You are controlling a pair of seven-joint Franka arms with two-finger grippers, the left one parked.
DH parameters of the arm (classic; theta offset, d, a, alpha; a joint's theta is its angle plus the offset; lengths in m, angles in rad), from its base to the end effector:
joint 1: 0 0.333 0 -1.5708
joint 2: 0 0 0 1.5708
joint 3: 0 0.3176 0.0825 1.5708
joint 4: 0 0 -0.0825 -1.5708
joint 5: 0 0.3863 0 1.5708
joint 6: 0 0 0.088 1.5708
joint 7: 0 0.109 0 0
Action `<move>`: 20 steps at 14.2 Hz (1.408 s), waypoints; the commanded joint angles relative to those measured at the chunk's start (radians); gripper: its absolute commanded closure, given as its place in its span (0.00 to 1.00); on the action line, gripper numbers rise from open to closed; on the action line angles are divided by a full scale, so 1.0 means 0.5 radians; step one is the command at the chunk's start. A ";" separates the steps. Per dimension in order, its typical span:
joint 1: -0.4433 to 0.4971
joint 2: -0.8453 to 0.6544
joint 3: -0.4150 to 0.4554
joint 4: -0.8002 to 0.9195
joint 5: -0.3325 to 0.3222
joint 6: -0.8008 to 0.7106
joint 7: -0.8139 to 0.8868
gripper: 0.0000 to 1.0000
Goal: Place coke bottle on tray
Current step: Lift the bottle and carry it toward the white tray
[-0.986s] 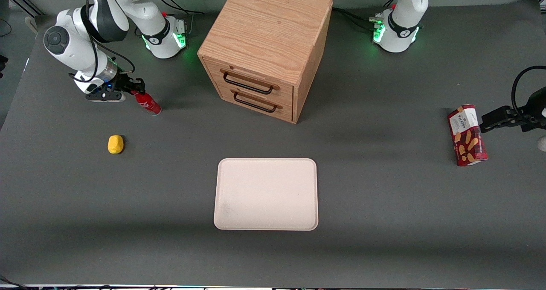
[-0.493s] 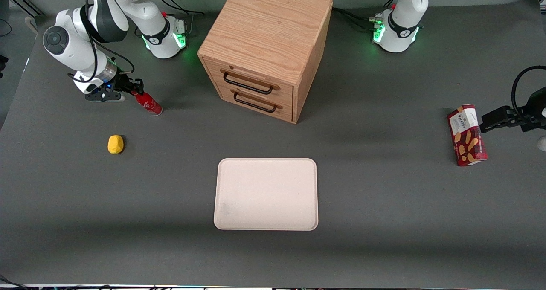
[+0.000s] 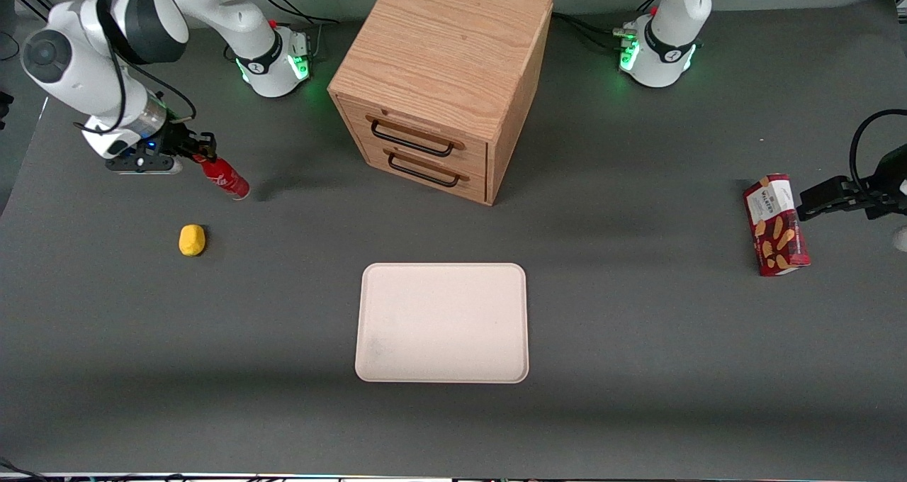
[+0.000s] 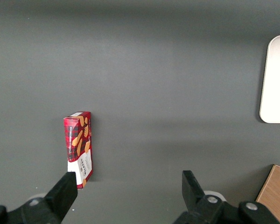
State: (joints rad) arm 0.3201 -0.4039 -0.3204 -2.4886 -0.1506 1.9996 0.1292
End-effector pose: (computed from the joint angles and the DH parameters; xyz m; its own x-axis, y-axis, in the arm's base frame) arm 0.4087 -0.0098 0.4146 0.9948 -0.0301 -0.0974 -0.0284 -0.9994 0.0186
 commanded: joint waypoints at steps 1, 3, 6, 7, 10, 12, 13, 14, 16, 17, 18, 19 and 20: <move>0.026 0.181 0.079 0.484 0.074 -0.326 -0.019 1.00; 0.023 0.301 0.146 0.800 0.157 -0.498 -0.022 1.00; 0.019 0.598 0.223 1.398 0.218 -0.783 -0.025 1.00; 0.019 0.705 0.236 1.616 0.264 -0.881 -0.025 1.00; 0.019 0.961 0.312 2.113 0.329 -1.087 -0.004 1.00; 0.019 1.120 0.389 2.402 0.329 -1.173 0.002 1.00; 0.019 1.224 0.423 2.555 0.326 -1.228 0.006 1.00; 0.019 1.331 0.469 2.733 0.323 -1.262 0.009 1.00; 0.019 1.564 0.554 3.022 0.320 -1.256 0.024 1.00; 0.019 1.678 0.600 3.129 0.317 -1.238 0.045 1.00; 0.019 1.807 0.640 3.233 0.317 -1.165 0.051 1.00; 0.019 1.857 0.665 3.244 0.317 -1.082 0.045 1.00; 0.019 1.903 0.714 3.244 0.317 -0.987 0.042 1.00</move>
State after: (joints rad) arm 0.3348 0.4480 0.0034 -0.9864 -0.0013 1.4721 0.1377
